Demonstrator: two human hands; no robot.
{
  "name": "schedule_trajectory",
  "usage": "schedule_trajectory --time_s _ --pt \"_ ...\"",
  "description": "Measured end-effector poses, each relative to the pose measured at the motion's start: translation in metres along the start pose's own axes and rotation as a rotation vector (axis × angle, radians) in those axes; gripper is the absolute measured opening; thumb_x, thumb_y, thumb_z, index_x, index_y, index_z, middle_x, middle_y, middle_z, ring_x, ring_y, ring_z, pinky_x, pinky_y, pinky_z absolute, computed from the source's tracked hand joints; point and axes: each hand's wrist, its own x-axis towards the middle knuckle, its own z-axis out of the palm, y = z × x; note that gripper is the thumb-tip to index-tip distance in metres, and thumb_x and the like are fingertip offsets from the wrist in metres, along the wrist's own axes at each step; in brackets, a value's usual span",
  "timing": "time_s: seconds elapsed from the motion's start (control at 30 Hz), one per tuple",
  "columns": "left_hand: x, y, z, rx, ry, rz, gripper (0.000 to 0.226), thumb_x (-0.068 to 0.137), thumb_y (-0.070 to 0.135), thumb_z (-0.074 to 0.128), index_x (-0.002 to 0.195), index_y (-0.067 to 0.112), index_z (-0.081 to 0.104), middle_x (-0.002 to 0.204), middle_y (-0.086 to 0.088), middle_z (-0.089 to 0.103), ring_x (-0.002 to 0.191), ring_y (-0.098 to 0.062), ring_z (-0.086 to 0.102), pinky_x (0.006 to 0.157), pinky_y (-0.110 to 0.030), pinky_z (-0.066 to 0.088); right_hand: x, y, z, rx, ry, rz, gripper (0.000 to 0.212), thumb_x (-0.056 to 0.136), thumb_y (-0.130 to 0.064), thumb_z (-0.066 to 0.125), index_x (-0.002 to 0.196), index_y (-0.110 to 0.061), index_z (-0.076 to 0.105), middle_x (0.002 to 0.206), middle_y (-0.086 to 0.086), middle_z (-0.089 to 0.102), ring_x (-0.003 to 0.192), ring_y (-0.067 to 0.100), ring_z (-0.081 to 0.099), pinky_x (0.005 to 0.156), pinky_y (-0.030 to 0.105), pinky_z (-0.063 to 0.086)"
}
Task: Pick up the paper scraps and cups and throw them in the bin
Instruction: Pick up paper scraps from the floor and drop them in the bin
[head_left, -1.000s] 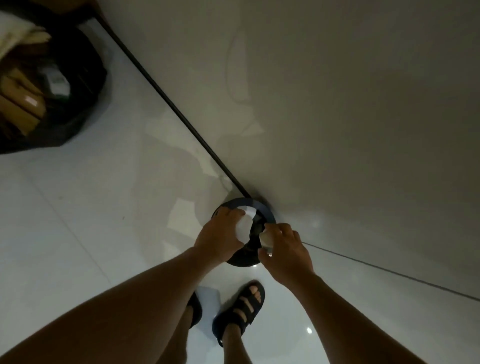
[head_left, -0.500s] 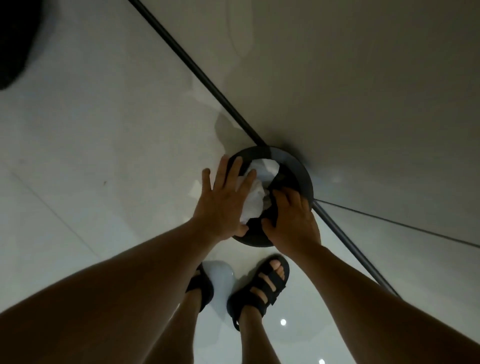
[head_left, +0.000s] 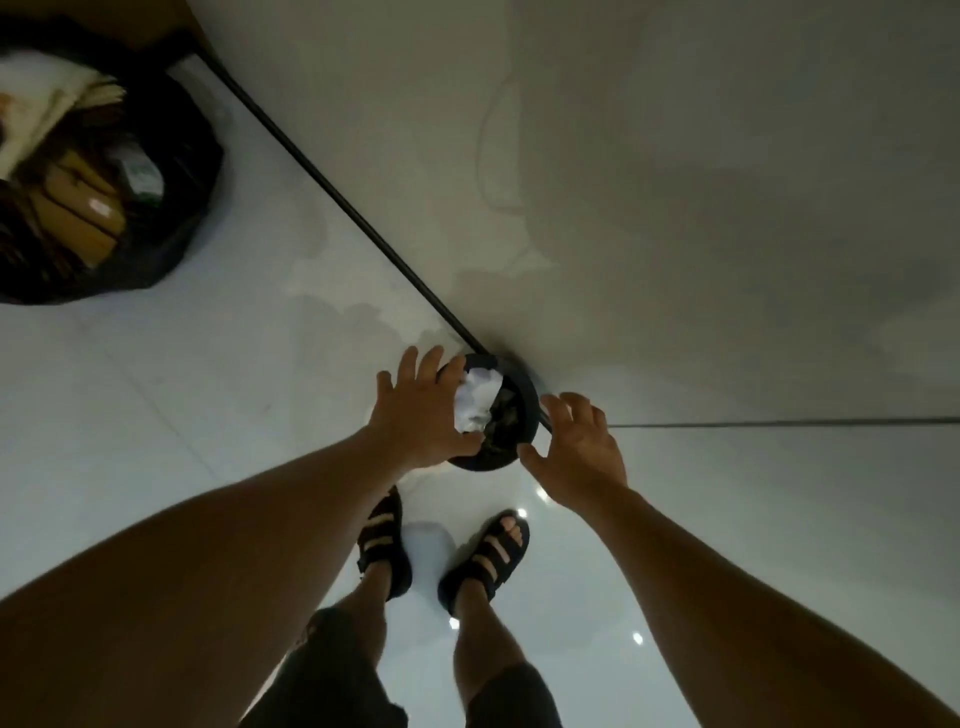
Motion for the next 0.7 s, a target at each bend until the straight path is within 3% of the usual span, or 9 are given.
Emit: schedule_trajectory --time_s 0.23,0.4,0.7 --pt "-0.100 0.046 -0.076 -0.033 0.044 0.098 0.098 0.073 0.069 0.057 0.149 0.027 0.010 0.157 -0.002 0.012 0.145 -0.032 0.006 0.111 -0.058 0.021 -0.122 -0.021 -0.057 0.062 0.129 0.137 0.074 0.088 -0.057 0.054 0.150 -0.029 0.024 0.154 0.003 0.026 0.138 0.027 0.028 0.105 0.043 0.038" --pt "-0.153 0.085 -0.114 0.062 0.045 0.290 0.094 0.076 0.069 0.052 0.149 0.024 0.013 0.157 -0.005 0.015 0.143 -0.032 0.011 0.109 -0.053 0.020 -0.223 -0.025 -0.073 0.098 0.224 0.320 0.075 0.088 -0.056 0.055 0.150 -0.030 0.022 0.155 0.003 0.025 0.138 0.028 0.029 0.107 0.045 0.038" --pt "-0.277 0.188 -0.142 0.297 -0.026 0.600 0.093 0.081 0.067 0.048 0.152 0.027 0.004 0.160 -0.002 0.001 0.146 -0.030 -0.001 0.113 -0.056 0.012 -0.432 -0.013 -0.068 0.279 0.441 0.675 0.074 0.089 -0.056 0.055 0.150 -0.029 0.025 0.152 0.003 0.029 0.136 0.026 0.031 0.106 0.044 0.040"
